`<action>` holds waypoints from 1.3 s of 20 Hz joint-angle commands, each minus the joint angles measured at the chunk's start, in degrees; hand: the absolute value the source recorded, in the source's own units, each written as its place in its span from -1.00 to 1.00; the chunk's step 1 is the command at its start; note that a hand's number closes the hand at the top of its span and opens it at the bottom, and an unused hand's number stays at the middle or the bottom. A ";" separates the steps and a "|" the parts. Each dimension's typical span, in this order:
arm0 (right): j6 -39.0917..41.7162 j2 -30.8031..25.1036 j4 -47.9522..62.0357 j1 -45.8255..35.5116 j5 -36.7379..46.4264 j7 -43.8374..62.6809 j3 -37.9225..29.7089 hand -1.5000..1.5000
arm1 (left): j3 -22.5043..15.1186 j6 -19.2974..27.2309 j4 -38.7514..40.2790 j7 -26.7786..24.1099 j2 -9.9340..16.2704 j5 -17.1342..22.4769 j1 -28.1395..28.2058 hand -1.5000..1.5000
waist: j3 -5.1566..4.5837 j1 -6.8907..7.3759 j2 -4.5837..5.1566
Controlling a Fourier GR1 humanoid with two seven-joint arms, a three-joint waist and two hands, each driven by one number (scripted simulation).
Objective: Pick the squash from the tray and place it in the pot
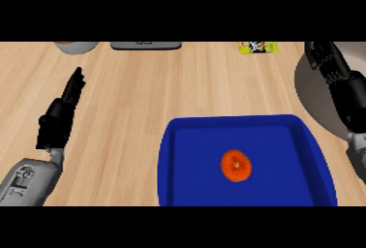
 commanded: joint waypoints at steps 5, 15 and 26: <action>-11.09 5.95 1.00 13.72 -0.10 -6.30 -7.91 1.00 | 7.50 1.33 -6.19 5.16 -0.78 7.19 1.65 0.00 | -1.43 -1.43 0.06; -27.22 13.66 -6.79 30.89 14.76 -19.42 -2.17 -1.00 | 9.32 -0.68 -11.41 12.25 -1.77 11.58 2.86 0.00 | -1.55 -1.33 0.21; -9.38 -2.62 -25.17 33.15 25.63 16.56 8.47 -1.00 | 8.82 -0.45 -12.86 10.71 -3.62 9.72 4.74 0.00 | -1.81 -0.08 0.38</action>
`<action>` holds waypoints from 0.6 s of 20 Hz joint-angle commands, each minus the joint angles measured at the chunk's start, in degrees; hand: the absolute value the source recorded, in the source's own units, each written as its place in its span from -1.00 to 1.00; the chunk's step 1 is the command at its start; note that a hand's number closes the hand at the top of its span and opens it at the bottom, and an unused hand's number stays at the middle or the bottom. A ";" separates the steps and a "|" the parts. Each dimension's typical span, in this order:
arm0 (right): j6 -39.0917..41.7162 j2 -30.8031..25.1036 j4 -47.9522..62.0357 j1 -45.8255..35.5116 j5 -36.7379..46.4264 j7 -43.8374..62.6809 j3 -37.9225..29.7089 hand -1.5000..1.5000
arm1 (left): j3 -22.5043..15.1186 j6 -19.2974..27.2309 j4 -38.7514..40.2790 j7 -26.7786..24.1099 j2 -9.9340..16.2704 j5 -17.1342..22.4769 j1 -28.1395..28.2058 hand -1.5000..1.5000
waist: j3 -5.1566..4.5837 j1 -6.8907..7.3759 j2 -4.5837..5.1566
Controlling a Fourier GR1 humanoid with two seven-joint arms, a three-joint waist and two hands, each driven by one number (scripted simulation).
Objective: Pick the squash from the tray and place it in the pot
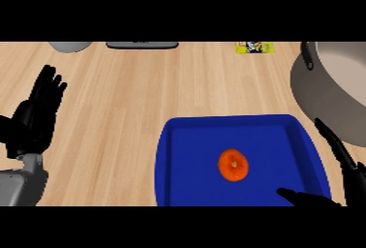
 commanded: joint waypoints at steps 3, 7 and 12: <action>11.84 -7.97 -5.64 -3.07 6.08 19.99 6.56 -1.00 | -0.70 0.47 -1.19 1.11 -0.67 -0.63 -0.19 0.00 | -0.07 1.04 0.11; 21.41 -8.28 -7.66 -12.67 5.68 35.82 10.03 -1.00 | -1.72 0.09 -1.27 2.67 -0.74 -1.09 -1.56 0.00 | -0.06 1.85 0.25; 25.83 1.31 -5.72 -20.32 8.32 48.57 17.29 -1.00 | 1.75 -1.66 -0.62 2.17 0.64 0.16 -0.68 0.00 | 0.11 0.78 0.11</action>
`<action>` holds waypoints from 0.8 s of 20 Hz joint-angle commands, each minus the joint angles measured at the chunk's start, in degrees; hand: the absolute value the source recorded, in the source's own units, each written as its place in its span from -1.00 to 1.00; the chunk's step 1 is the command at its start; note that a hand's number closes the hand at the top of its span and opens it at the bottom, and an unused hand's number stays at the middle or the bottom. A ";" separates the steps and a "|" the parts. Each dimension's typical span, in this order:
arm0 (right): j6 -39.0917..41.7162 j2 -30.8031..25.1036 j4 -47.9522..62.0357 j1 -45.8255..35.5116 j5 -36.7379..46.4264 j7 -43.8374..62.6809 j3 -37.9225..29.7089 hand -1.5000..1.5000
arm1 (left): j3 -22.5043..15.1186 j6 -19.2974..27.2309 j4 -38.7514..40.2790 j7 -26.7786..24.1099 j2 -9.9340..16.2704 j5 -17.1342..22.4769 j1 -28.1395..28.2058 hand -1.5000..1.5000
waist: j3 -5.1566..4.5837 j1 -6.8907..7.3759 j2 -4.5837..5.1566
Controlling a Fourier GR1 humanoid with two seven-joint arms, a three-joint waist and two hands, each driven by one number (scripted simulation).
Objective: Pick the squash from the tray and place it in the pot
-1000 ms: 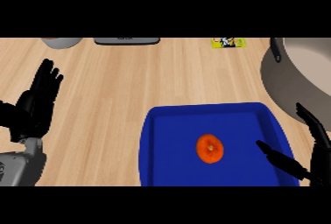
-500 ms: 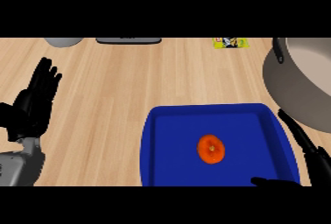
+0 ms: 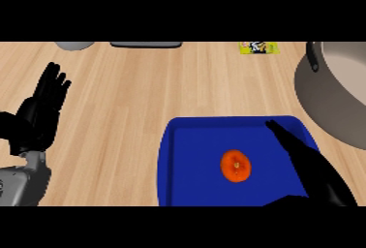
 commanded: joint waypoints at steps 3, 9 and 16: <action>4.75 11.64 6.92 -10.66 3.49 11.60 5.38 -1.00 | 0.10 -0.24 2.07 -1.50 -2.80 -0.82 0.36 0.00 | 0.13 -0.68 -0.02; 10.07 14.49 3.89 -6.53 6.48 12.56 3.60 -1.00 | 2.40 -1.61 -1.67 0.13 -2.60 -2.94 1.68 0.00 | 0.15 -1.13 -0.15; 8.34 17.37 14.69 -6.31 12.76 8.78 2.27 -1.00 | 3.72 -1.75 -2.05 4.06 -2.82 -3.43 -2.02 0.00 | 0.17 -1.09 -0.12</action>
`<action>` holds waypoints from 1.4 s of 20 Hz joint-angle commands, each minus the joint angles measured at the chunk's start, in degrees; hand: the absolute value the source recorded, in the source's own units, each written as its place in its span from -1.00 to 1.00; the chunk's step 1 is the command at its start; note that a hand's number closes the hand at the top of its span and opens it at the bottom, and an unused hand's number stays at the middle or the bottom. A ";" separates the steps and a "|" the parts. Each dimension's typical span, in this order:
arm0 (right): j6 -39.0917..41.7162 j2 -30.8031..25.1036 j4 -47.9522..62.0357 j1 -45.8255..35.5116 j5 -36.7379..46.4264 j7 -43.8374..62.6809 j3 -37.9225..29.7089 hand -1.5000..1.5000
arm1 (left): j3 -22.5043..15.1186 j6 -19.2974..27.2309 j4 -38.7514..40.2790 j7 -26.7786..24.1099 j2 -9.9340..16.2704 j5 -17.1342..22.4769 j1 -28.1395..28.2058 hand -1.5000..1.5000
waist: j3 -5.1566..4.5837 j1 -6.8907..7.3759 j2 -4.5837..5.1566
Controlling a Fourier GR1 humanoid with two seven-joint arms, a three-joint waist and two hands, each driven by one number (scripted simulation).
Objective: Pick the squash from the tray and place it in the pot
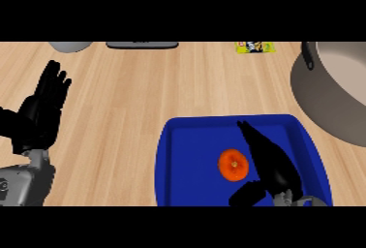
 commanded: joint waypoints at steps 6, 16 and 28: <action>-0.11 6.92 6.25 1.21 7.01 -3.92 -1.20 -1.00 | 2.34 -3.97 1.10 -2.38 -1.73 -0.95 2.38 0.00 | 0.01 -0.06 0.01; 3.33 8.72 10.24 1.16 9.64 -6.82 -5.85 -1.00 | 3.92 -4.85 -1.12 -0.46 -3.06 -2.19 2.86 0.00 | 0.01 0.01 0.00; -3.01 7.20 21.80 3.26 15.94 -24.69 -3.89 1.00 | 0.83 -2.20 -3.10 2.10 -6.45 -6.38 1.15 0.00 | 0.03 -0.01 0.01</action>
